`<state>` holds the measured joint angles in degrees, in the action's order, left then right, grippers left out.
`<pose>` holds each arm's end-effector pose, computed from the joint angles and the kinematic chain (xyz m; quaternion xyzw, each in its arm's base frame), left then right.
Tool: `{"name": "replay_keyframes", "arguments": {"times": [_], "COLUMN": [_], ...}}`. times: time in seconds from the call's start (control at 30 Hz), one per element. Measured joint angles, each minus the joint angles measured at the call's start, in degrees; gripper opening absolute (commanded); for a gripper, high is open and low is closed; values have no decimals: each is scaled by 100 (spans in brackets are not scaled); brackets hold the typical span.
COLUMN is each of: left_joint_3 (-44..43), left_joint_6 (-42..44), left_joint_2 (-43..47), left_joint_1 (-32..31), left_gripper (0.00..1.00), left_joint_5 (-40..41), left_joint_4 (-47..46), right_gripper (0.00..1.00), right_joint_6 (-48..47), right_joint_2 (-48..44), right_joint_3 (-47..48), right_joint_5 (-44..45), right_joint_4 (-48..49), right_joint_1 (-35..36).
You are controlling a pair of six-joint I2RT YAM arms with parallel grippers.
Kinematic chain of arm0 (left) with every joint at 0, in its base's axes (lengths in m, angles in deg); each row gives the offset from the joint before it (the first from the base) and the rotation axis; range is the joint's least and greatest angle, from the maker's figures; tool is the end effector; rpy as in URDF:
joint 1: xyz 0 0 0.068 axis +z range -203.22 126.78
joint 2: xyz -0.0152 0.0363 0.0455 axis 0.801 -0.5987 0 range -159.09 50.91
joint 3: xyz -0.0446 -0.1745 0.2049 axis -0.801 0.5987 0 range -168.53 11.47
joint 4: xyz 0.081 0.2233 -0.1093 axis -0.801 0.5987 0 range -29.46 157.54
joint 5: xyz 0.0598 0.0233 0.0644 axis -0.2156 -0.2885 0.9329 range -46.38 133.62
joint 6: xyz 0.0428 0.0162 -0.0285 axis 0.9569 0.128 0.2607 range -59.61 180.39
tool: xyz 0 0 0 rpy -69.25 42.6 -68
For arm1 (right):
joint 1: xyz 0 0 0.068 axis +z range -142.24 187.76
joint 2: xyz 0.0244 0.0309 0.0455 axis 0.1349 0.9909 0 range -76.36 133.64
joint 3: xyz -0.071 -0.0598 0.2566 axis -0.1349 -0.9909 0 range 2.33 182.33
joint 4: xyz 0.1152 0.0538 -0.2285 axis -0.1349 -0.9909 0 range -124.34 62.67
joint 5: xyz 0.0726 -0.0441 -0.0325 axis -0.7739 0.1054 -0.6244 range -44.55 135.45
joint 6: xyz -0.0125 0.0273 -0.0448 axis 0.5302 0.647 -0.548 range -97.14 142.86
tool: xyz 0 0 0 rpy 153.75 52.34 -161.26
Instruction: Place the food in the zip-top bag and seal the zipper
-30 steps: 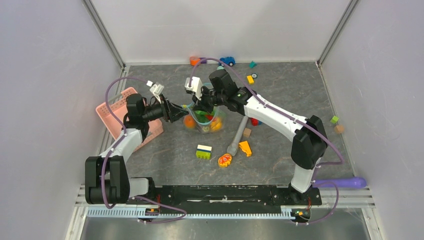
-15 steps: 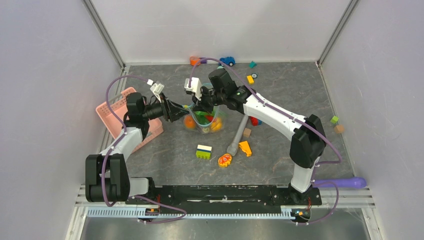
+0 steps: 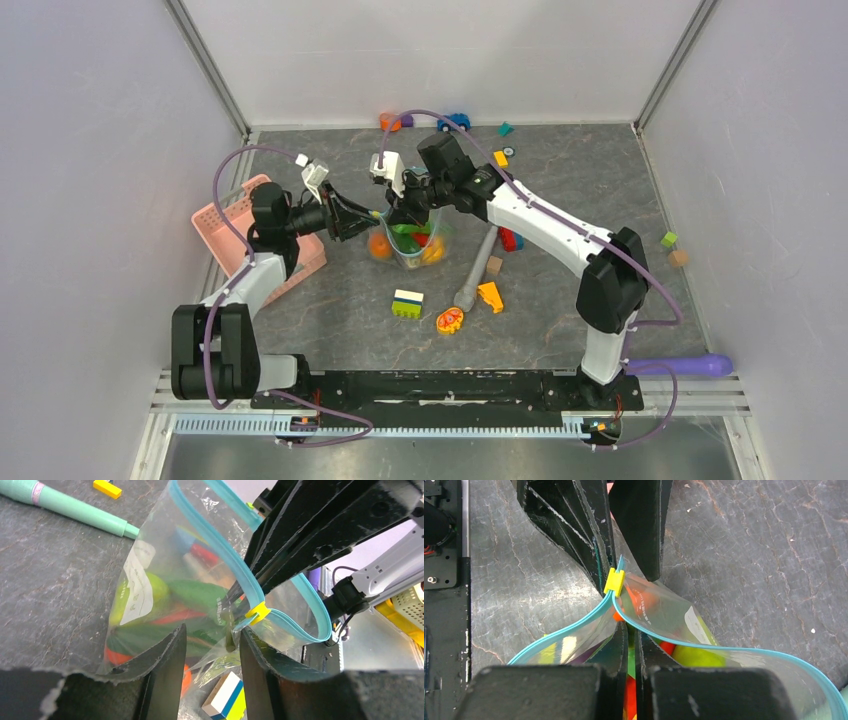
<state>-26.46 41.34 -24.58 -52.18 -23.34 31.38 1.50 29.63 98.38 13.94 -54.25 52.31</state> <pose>0.2721 -0.0278 0.2544 0.2448 0.6846 -0.4977 0.4730 0.2919 0.3135 0.3216 -0.5702 0.6562 0.3244 0.3729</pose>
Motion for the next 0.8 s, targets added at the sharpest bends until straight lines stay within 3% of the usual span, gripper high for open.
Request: {"name": "replay_keyframes", "arguments": {"times": [0.13, 0.2, 0.33, 0.37, 0.53, 0.8], "left_joint_3": [0, 0, 0, 0, 31, 87], "left_joint_6": [-127, -177, -236, -256, -264, -267], "left_joint_2": [0, 0, 0, 4, 96, 380], "left_joint_1": [-26, -26, -31, -35, -42, -212], "left_gripper": [45, 38, 3, 2, 2, 2], "left_joint_5": [-105, -144, -295, -348, -358, -68], "left_joint_4": [-280, -358, -446, -463, -507, -317], "right_gripper": [0, 0, 0, 2, 33, 57], "right_joint_6": [55, 87, 201, 219, 334, 275], "right_joint_2": [63, 92, 101, 101, 96, -236], "right_joint_3": [103, 133, 149, 149, 157, 79], "right_joint_5": [-90, -114, -144, -144, -144, 238], "right_joint_4": [-116, -142, -170, -170, -234, -682], "right_joint_1": [-7, -7, -7, -7, -4, 7]}}
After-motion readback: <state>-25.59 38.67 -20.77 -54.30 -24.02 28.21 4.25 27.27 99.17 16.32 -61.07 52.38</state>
